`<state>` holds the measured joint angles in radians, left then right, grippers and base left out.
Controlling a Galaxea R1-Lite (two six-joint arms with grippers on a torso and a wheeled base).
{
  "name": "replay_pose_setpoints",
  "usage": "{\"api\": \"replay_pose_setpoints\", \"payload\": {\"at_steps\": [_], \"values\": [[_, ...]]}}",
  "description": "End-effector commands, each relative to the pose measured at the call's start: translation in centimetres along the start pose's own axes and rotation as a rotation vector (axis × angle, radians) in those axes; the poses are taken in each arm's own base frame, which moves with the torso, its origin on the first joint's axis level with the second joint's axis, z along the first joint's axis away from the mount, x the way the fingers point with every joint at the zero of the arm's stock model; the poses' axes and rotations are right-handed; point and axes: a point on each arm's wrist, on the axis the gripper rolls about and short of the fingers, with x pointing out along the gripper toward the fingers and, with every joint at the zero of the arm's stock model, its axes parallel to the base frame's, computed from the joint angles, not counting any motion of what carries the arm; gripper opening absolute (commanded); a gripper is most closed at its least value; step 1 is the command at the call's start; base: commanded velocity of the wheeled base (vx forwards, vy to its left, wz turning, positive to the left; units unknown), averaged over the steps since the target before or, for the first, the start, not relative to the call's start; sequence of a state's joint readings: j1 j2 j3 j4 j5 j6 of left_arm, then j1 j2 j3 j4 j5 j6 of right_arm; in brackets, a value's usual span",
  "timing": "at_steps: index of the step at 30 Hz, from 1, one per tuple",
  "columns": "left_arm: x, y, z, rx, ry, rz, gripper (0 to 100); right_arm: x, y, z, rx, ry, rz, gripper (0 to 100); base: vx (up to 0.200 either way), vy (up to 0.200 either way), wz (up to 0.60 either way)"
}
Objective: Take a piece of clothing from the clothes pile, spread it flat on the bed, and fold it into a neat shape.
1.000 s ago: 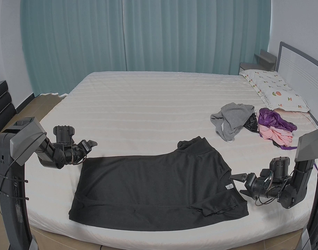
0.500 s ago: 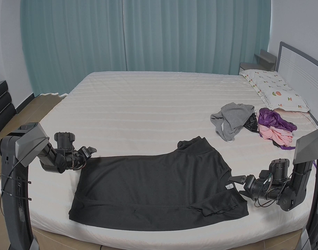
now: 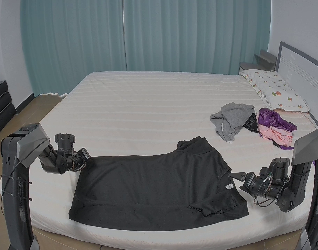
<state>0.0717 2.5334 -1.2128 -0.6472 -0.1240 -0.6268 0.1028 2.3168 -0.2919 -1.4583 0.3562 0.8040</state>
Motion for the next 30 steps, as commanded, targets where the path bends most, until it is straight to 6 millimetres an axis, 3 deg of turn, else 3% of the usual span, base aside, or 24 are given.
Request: {"api": "replay_pose_setpoints", "payload": {"at_steps": [1, 5, 13, 15, 16, 25, 30], "values": [[-0.9, 0.0, 1.2, -0.042, -0.05, 0.019, 0, 0.7, 0.8, -0.7, -0.04, -0.011, -0.011, 100, 0.0, 0.0, 0.0], [-1.6, -0.6, 1.8, -0.077, -0.064, 0.006, 0, 1.8, 2.0, 0.6, -0.106, -0.06, 0.031, 100, 0.0, 0.0, 0.0], [-2.7, -0.4, 1.0, -0.091, -0.029, 0.011, 0, 7.7, 5.6, 4.5, -0.173, -0.033, 0.023, 100, 0.0, 0.0, 0.0], [-2.7, -0.4, 0.9, -0.092, -0.027, 0.011, 0, 8.7, 5.8, 4.8, -0.174, -0.015, 0.011, 100, 0.0, 0.0, 0.0], [-2.7, -0.4, 0.8, -0.103, -0.024, 0.011, 0, 10.3, 6.1, 5.5, -0.187, -0.001, 0.001, 100, 0.0, 0.0, 0.0], [-2.8, -0.4, 0.5, -0.139, 0.008, -0.013, 0, 15.0, 6.3, 9.3, -0.156, 0.07, -0.071, 100, 0.0, 0.0, 0.0], [-3.0, -0.3, 0.3, -0.142, 0.018, -0.011, 0, 17.7, 6.1, 9.8, -0.175, 0.045, -0.045, 100, 0.0, 0.0, 0.0]]}}
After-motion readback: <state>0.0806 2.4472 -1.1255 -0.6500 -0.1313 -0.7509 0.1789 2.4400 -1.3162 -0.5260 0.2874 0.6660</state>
